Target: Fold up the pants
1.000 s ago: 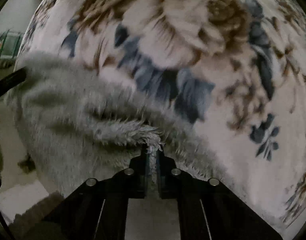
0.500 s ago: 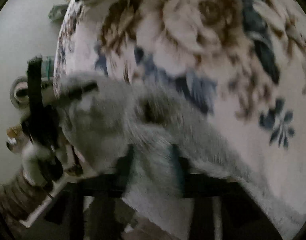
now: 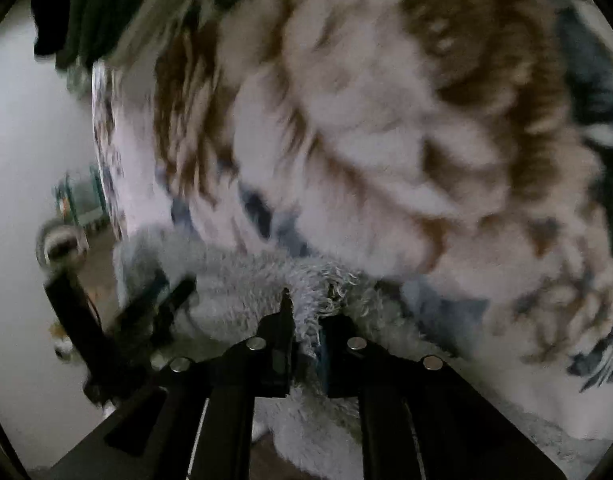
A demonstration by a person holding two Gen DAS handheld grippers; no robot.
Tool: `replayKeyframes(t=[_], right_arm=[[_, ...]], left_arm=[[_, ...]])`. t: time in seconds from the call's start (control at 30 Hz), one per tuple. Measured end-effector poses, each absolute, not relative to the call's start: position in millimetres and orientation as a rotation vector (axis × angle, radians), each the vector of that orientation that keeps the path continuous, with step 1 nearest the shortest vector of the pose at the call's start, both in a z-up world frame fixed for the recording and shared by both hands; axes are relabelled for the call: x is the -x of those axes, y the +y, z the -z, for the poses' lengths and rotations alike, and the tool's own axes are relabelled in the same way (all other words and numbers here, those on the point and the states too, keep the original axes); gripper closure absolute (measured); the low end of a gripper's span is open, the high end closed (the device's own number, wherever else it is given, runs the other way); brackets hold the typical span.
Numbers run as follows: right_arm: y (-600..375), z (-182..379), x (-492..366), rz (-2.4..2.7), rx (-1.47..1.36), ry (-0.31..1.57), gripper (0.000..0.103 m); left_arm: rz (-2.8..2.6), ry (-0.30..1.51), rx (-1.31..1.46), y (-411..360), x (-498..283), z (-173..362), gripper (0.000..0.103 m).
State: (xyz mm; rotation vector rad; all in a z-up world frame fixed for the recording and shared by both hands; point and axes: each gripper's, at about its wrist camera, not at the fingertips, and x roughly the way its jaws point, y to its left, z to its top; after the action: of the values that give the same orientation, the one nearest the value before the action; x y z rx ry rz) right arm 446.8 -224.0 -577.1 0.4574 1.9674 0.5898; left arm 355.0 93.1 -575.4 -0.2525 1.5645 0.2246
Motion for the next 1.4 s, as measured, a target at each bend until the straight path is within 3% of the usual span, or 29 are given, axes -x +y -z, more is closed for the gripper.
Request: replayKeyframes(t=[0.03,0.17,0.37,0.5,0.7,0.8,1.03,1.1,1.13,1.17,1.23,1.3,1.4], right_arm=[[-234.3,565.7,-447.9,-0.579,-0.418,1.951,0.069],[-263.8,523.1,-445.8,-0.511,-0.328,1.849,0.043],[-277.2,522.9,-401.2,-0.578,-0.209,1.967,0.043],[-288.2,559.1,-404.0,-0.225,-0.171,1.9,0.044],[-321.8,507.0,-370.3,0.036,-0.495,1.716,0.043],[-321.8,481.1,-311.2,0.063,-0.655,1.743,0.043],[-275.3,543.0,-188.3,0.15,-1.128,1.894,0.043],[-272.3,562.3,-173.1,0.212,-1.259,1.84,0.048],[-272.5,566.2,-172.0,0.226,-1.271,1.826,0.066],[-274.7,567.7,-172.1,0.247,-1.269,1.813,0.089],[-278.9,563.8,-170.3,0.286,-1.265,1.774,0.095],[-280.7,549.5,-168.6,0.297,-1.219,1.75,0.096],[-267.2,522.7,-159.9,0.29,-1.152,1.741,0.097]], left_arm=[[-0.223,1.563,0.262,95.2,-355.6,574.7,0.008],[-0.21,1.554,0.309,113.0,-354.0,567.4,0.008],[-0.169,1.519,0.375,119.9,-337.2,540.4,0.008],[-0.159,1.488,0.332,121.8,-323.2,528.1,0.008],[-0.171,1.502,0.347,150.7,-303.8,515.5,0.008],[-0.203,1.492,0.365,154.8,-282.4,500.9,0.008],[-0.359,1.475,0.349,201.0,-256.8,495.4,0.008],[-0.348,1.497,0.382,212.6,-257.3,510.6,0.017],[-0.34,1.508,0.404,216.9,-258.2,518.9,0.031],[-0.313,1.514,0.448,221.2,-259.8,527.2,0.055],[-0.287,1.514,0.495,225.0,-262.3,534.8,0.082],[-0.274,1.46,0.515,229.4,-261.5,524.3,0.088],[-0.242,1.393,0.471,229.5,-260.6,497.3,0.088]])
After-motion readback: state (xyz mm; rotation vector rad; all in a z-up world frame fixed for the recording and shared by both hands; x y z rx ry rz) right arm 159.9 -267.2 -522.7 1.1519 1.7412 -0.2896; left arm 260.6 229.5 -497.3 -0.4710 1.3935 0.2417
